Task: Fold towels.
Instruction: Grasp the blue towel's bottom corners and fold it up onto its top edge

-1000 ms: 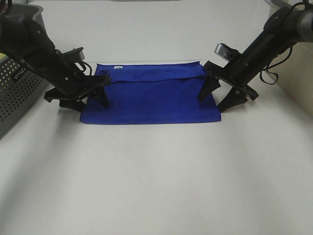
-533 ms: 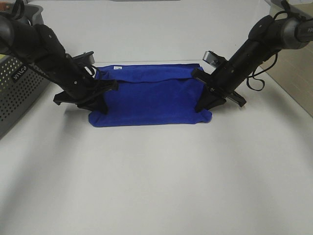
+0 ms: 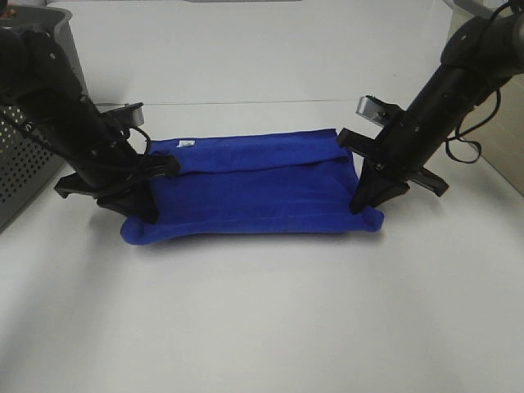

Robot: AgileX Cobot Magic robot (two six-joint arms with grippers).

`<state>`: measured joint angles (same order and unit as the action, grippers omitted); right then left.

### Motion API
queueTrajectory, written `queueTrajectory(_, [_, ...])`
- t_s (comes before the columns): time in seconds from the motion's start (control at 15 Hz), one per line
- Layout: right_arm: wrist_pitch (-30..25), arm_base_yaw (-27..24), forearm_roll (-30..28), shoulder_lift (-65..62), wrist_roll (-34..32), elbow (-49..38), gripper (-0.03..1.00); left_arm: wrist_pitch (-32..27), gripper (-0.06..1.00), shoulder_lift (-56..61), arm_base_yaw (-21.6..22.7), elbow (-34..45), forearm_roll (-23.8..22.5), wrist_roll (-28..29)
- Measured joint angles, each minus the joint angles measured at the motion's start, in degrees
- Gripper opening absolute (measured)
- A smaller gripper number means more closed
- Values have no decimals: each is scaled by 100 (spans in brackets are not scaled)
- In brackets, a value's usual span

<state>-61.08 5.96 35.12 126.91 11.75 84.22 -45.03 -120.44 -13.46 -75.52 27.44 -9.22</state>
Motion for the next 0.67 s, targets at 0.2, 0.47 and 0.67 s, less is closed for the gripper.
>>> queueTrajectory(0.2, [447, 23, 46, -630, 63, -1306, 0, 103, 4, 521, -120, 911, 23, -17])
queueTrajectory(0.47, [447, 40, 46, -773, 183, -1066, 0, 183, 4, 676, -126, 808, 86, 74])
queueTrajectory(0.67, [350, 40, 34, -625, 195, 34, 0, 229, 4, 573, -92, 149, -92, 367])
